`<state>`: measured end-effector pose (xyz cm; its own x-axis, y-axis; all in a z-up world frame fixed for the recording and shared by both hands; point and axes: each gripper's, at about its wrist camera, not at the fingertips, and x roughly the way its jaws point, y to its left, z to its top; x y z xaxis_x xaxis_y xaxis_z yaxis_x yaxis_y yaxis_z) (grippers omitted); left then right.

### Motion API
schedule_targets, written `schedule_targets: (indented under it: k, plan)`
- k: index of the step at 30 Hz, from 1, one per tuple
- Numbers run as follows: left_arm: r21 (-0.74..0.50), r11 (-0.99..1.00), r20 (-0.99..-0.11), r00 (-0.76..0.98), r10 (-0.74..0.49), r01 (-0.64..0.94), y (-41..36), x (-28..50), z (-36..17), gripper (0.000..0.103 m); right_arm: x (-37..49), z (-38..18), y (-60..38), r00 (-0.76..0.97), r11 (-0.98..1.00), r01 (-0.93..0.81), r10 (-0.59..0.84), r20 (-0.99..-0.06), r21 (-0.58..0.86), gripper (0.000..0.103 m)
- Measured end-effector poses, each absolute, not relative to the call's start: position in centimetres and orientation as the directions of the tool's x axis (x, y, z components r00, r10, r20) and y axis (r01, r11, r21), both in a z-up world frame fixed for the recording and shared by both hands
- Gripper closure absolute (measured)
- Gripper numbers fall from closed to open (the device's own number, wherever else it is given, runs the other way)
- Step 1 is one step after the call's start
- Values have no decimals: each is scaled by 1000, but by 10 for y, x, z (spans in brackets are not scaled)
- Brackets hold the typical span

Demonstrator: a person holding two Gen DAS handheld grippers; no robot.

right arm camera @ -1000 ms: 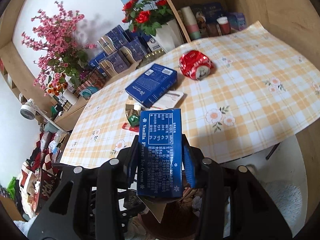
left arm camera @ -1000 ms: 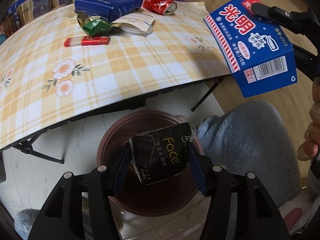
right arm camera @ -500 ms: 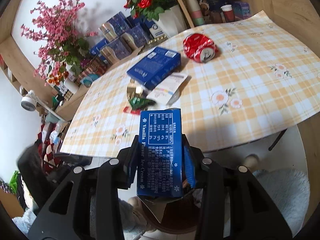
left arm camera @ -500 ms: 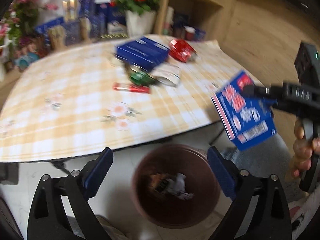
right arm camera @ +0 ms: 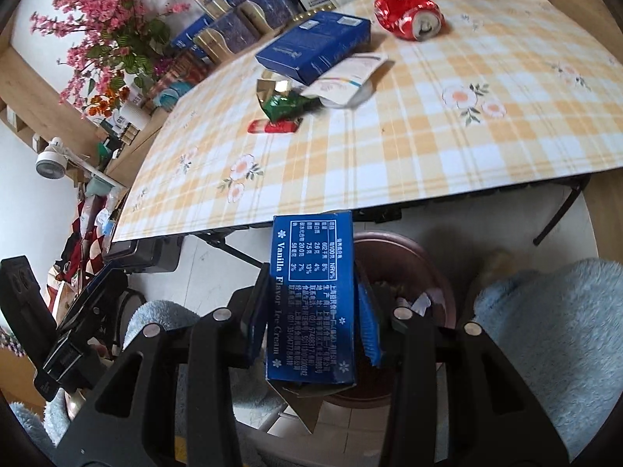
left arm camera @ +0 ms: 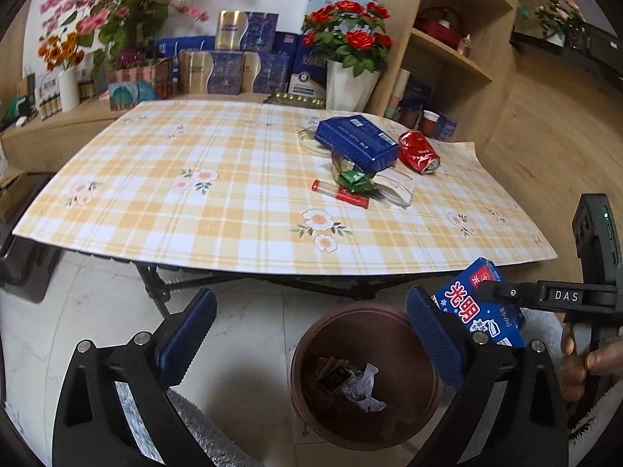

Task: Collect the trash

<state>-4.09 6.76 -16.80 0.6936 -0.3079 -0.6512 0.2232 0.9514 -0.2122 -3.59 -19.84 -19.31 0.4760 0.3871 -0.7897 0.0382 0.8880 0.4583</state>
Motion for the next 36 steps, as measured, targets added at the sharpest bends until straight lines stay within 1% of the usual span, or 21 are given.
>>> schedule_targets:
  k: [9,13,15,17,23,29,32,36]
  plan:
    - [-230,952,-676,670,-306,202,71,-37,-179,7,-28,-218,-207,412,880,118,378,-829,460,60]
    - [-223,954,-680,669,-298,198,69,-37,-180,7,-25,-223,-207,401,875,131,383,-832,466,58]
    - [-216,956,-684,668,-293,198,68,-36,-180,7,-23,-224,-206,402,849,114,436,-805,516,52]
    - [-210,958,-687,667,-288,197,67,-36,-180,7,-23,-222,-203,417,835,99,458,-785,541,30]
    - [-185,964,-692,671,-266,192,65,-36,-180,6,-23,-209,-205,471,843,78,439,-765,532,7]
    - [-186,966,-705,660,-260,182,68,-31,-181,6,-20,-195,-218,536,903,73,322,-780,423,6]
    - [-193,966,-688,679,-257,170,72,-27,-175,6,-20,-183,-228,577,923,81,264,-773,376,6]
    - [-165,966,-657,709,-257,197,67,-21,-162,6,-19,-172,-247,609,914,86,266,-747,396,6]
